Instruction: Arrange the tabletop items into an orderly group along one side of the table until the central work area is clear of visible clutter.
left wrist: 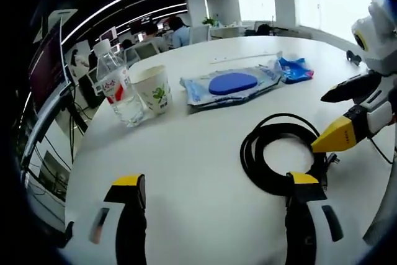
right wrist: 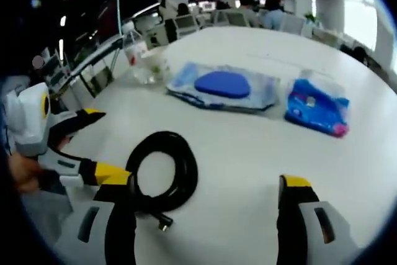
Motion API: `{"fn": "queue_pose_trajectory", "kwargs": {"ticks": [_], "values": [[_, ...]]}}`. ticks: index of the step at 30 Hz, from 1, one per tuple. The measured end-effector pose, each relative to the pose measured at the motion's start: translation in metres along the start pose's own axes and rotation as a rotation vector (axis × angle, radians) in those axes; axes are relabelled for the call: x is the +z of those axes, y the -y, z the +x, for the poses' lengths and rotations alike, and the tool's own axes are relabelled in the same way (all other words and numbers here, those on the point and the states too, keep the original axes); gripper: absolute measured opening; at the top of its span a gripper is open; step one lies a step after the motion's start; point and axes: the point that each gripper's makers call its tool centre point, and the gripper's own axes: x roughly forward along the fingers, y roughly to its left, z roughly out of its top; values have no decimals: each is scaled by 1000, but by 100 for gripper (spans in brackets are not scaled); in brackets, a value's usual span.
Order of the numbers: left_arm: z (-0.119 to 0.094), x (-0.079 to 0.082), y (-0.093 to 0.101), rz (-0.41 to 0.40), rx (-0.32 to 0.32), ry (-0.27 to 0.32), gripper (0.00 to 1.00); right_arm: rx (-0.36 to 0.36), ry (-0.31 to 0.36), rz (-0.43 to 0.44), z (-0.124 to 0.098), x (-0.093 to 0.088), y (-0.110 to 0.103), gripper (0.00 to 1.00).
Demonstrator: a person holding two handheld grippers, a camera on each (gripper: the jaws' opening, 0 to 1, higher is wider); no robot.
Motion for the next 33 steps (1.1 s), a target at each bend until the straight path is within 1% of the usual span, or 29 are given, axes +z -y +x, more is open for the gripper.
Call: {"fn": "queue_pose_trajectory", "kwargs": {"ticks": [3,4,8,9,10,11,13,14,15,16,18,21,24,26,27,28,29,31,33], "values": [[3,3,-2,-1,6,-1,93,-11,-17,10,5,0,2,89],[4,3,-2,-1,8,-2,93,-18,-33,6,7,-2,3,87],[9,5,-2,-3,8,-24,91,-20,-70,-3,14,-6,1,82],[10,6,-2,3,10,-26,90,-30,-62,-17,15,-5,1,81],[10,6,0,5,7,-31,89,-31,-78,-41,15,-6,1,81],[11,6,1,4,2,-37,88,-24,-99,-68,14,-8,-1,79],[12,4,3,-2,0,-40,87,-4,-110,-118,15,-7,-5,72],[12,4,3,-3,5,-40,87,-14,-129,-145,15,-9,-3,69],[12,4,3,-10,9,-41,86,-18,-150,-176,14,-12,-3,68],[12,3,5,-12,8,-46,85,-13,-127,-158,15,-8,-5,67],[13,3,7,-19,3,-47,81,-5,-131,-163,15,-9,-6,64],[15,4,12,-14,-12,-49,76,-9,-130,-179,17,-8,-7,62],[14,4,14,-12,-18,-57,73,-9,-134,-206,19,-7,-10,59],[15,2,19,-30,-35,-70,68,-18,-153,-217,20,-7,-12,56],[15,1,22,-33,-44,-73,63,-13,-159,-220,20,-6,-14,54],[15,2,24,-25,-44,-72,61,-3,-167,-240,20,-6,-18,50],[14,4,27,3,-38,-66,59,7,-170,-256,20,-6,-21,46],[13,5,32,27,-38,-74,53,26,-172,-288,21,-6,-29,36],[13,4,41,23,-73,-94,43,24,-172,-290,20,-6,-31,25]]}}
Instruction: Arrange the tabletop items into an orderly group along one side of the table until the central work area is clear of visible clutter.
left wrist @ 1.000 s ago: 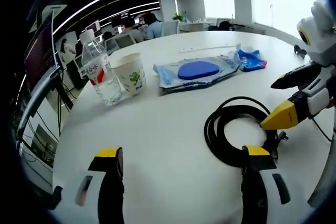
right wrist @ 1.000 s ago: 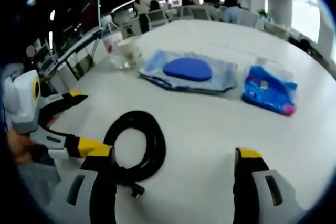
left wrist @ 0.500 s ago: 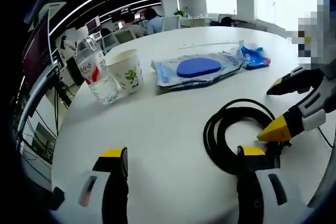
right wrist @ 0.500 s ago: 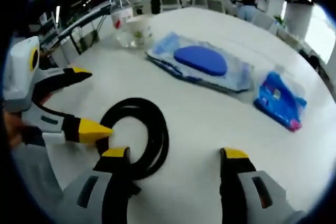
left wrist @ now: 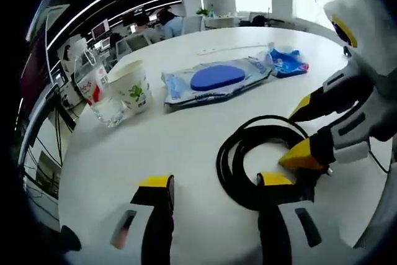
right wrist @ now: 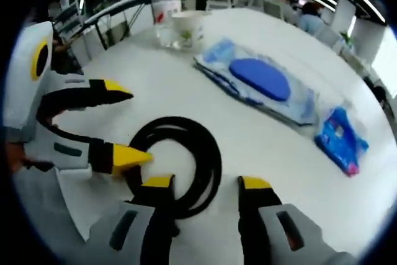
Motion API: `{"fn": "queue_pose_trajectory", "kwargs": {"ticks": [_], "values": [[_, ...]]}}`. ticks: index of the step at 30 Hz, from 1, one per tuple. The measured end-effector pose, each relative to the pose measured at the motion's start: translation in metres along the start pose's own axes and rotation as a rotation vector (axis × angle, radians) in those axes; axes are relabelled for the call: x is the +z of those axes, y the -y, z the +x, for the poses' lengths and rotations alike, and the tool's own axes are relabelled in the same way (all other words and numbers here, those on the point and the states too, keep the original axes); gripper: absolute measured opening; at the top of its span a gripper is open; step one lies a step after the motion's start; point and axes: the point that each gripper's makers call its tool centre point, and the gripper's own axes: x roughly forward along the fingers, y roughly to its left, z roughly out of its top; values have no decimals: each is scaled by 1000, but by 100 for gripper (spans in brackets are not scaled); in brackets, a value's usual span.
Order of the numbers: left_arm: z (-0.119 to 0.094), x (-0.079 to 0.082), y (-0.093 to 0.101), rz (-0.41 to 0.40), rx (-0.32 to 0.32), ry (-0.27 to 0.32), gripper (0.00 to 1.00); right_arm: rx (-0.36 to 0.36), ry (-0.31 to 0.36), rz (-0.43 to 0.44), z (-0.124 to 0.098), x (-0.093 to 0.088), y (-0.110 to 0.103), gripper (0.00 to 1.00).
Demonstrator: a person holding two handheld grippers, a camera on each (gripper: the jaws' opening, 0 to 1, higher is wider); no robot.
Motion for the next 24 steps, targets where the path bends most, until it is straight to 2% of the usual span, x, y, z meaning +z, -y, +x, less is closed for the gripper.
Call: {"fn": "queue_pose_trajectory", "kwargs": {"ticks": [1,5,8,10,15,16,19,22,24], "values": [[0,0,2,-6,-12,-6,39,-7,1,-4,0,0,0,18],[-2,-4,2,-7,-13,-23,36,-26,5,24,1,1,2,15],[-2,-7,5,-74,-50,-23,33,-25,6,22,1,1,2,14],[-3,-5,5,-44,-43,-17,33,-25,10,25,1,2,2,14],[-3,-4,15,-20,-63,-20,25,-32,33,25,2,1,0,11],[-4,-5,13,-19,-46,-23,25,-34,34,19,2,2,0,10],[-3,-5,11,-33,-48,-29,25,-65,51,-75,1,3,1,7],[-4,-7,9,-32,-50,-46,24,-63,67,-11,1,3,-1,6],[-3,-8,8,-29,-54,-46,24,-61,69,-12,1,3,0,6]]}}
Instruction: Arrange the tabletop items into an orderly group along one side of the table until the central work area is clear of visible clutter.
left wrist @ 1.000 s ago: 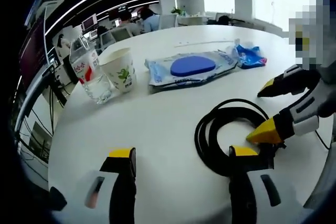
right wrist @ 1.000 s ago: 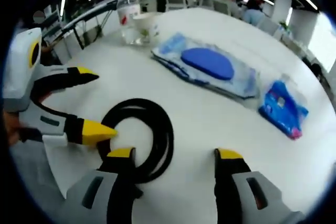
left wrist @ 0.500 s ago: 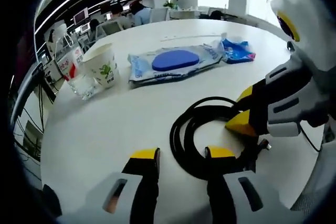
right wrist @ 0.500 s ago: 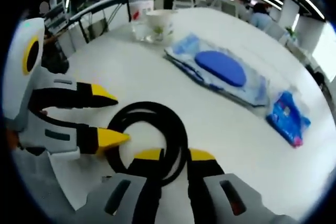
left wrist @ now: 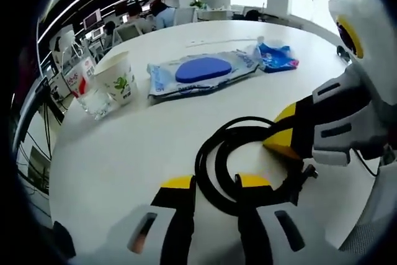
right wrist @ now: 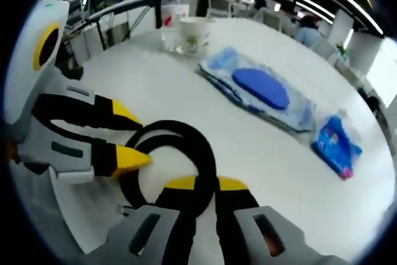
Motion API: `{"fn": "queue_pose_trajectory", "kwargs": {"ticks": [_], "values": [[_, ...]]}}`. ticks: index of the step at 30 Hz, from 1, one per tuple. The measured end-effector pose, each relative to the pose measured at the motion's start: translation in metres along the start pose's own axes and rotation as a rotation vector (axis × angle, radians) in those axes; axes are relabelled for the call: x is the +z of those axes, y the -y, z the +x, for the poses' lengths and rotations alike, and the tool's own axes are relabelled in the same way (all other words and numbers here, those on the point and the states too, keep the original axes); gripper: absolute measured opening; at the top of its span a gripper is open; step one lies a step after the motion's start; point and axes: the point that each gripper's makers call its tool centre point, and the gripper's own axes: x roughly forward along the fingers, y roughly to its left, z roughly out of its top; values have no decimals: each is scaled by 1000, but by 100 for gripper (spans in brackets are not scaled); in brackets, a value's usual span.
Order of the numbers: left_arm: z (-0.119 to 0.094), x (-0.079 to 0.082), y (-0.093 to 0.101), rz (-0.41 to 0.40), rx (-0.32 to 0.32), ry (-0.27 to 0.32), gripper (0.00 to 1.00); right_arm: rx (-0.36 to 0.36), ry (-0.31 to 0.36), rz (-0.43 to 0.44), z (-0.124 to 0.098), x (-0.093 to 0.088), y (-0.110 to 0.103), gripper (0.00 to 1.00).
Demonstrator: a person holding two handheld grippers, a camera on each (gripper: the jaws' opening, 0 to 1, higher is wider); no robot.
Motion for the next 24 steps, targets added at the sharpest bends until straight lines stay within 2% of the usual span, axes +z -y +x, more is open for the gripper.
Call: {"fn": "queue_pose_trajectory", "kwargs": {"ticks": [4,8,14,24], "values": [[-1,-1,0,-4,-9,-9,22,10,-8,5,-2,1,0,5],[-4,-3,-3,10,-4,-26,22,46,-2,48,-5,5,-4,4],[-14,7,-8,-15,-9,-16,19,57,22,64,-12,10,-4,3],[-20,16,2,5,-34,-8,19,67,48,100,-26,9,1,2]]}}
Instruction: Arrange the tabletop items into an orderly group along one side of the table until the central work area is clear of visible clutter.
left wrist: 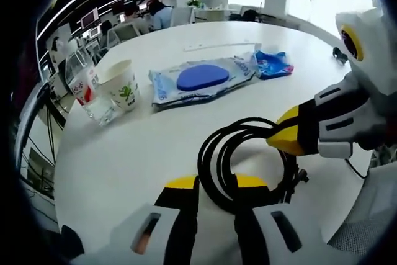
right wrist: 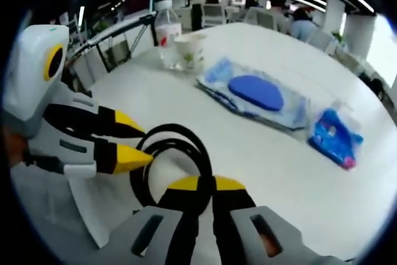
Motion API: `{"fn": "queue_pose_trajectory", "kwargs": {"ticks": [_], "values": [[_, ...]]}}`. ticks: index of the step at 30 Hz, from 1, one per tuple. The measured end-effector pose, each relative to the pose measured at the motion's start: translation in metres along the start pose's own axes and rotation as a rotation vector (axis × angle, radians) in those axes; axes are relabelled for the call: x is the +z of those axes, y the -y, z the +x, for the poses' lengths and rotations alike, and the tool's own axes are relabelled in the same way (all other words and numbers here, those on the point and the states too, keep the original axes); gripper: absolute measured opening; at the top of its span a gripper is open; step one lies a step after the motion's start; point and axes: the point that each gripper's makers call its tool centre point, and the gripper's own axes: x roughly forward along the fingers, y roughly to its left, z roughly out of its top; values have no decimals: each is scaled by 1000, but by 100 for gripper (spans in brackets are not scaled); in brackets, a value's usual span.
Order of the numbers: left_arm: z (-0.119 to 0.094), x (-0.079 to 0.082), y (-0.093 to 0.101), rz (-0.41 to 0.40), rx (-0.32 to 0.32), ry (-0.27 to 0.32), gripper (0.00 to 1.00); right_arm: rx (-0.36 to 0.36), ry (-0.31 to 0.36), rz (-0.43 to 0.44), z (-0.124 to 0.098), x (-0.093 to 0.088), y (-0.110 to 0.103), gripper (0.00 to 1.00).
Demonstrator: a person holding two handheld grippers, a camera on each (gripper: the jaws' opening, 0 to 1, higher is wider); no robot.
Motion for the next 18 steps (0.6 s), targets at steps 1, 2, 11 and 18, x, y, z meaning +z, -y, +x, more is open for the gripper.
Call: {"fn": "queue_pose_trajectory", "kwargs": {"ticks": [1,2,11,18], "values": [[-1,1,2,7,-4,-1,19,-3,1,-3,-2,0,2,2],[-1,3,3,8,-6,0,18,-4,3,-3,-3,0,3,2],[-7,22,8,39,-4,45,18,-14,44,17,-15,9,13,2],[-13,37,10,42,-8,78,18,-32,77,10,-26,20,21,2]]}}
